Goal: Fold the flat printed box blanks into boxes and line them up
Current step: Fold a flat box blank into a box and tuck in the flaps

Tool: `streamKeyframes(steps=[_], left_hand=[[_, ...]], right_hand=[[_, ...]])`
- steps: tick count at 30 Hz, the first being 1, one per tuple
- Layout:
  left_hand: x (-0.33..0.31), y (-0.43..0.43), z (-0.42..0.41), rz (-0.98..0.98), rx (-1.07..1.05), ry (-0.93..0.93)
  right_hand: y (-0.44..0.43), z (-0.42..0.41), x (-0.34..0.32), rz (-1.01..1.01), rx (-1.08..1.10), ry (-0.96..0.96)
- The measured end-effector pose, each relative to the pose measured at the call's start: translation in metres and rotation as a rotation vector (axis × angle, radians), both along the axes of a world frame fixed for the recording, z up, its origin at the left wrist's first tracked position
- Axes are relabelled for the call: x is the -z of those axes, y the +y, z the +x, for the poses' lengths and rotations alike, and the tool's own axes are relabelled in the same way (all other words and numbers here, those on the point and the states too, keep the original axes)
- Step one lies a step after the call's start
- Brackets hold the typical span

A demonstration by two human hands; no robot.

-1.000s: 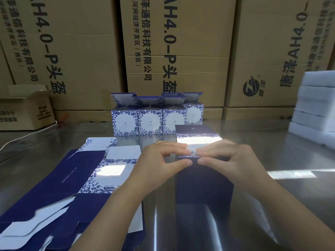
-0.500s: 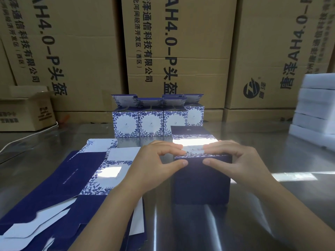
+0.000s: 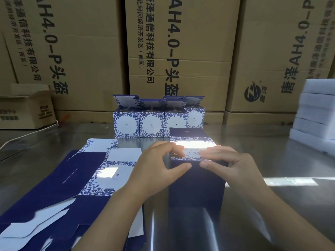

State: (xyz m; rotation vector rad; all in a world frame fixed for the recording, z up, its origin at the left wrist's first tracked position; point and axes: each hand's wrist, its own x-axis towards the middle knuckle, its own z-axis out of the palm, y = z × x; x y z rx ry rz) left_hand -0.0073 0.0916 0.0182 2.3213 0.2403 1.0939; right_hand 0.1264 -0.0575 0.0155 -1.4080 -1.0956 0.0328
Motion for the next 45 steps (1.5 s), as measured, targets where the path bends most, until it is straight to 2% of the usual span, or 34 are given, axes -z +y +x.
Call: streamKeyframes(steps=[6,14,18,40,45], left_hand=[[0.0,-0.008,0.005,0.222,0.024,0.023],[0.0,-0.009,0.006,0.087,0.137,-0.032],[-0.001,-0.007,0.006,0.046,0.122,-0.02],[0.0,-0.004,0.006,-0.002,0.095,-0.015],[-0.001,-0.003,0.005,0.011,0.094,-0.004]], right_hand=[[0.002,-0.005,0.0,-0.018,-0.014,-0.095],[0.001,0.0,-0.003,-0.079,-0.029,-0.111],[-0.004,0.005,-0.007,-0.083,-0.056,-0.069],[0.001,0.005,0.0,-0.051,-0.026,-0.107],[-0.004,0.012,-0.006,-0.155,-0.078,-0.119]])
